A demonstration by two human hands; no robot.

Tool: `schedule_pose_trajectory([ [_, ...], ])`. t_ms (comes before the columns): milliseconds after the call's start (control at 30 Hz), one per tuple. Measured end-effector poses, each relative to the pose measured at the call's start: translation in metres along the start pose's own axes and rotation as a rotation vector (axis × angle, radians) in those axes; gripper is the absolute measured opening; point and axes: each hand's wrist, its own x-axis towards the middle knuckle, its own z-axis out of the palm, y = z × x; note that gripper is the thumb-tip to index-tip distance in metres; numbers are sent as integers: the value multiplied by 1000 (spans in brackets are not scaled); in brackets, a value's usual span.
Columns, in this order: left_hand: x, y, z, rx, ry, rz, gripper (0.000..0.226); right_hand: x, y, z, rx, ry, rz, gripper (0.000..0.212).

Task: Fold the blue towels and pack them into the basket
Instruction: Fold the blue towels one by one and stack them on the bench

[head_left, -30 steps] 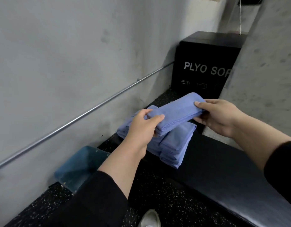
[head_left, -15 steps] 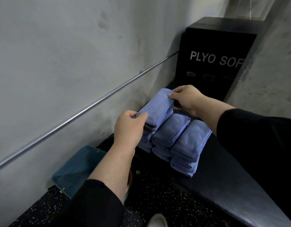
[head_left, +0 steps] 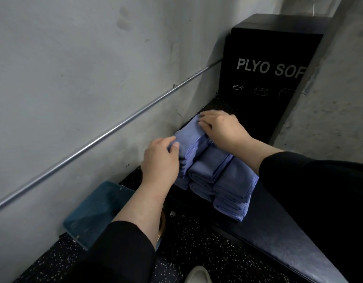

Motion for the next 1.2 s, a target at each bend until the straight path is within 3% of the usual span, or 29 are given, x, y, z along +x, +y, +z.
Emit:
schedule_pose_trajectory([
  [133, -3, 1, 3, 8, -109, -95, 43, -5, 0, 4, 4, -198, 91, 47],
  [233, -3, 3, 2, -33, -138, -133, 39, -7, 2, 5, 11, -242, 98, 49],
  [633, -5, 21, 3, -207, -42, -162, 45, -7, 1, -7, 165, -119, 67, 40],
  [800, -7, 47, -6, -124, 242, 18, 37, -19, 1, -32, 287, 88, 70, 41],
  [900, -21, 76, -2, -187, 287, 147, 27, -48, 4, -59, 327, 209, 94, 40],
  [1067, -66, 135, 31, -254, 111, 309, 18, -140, 21, -100, 310, 292, 170, 33],
  [1200, -123, 190, 76, -226, -146, 426, 19, -247, 58, -132, 154, 201, 247, 35],
])
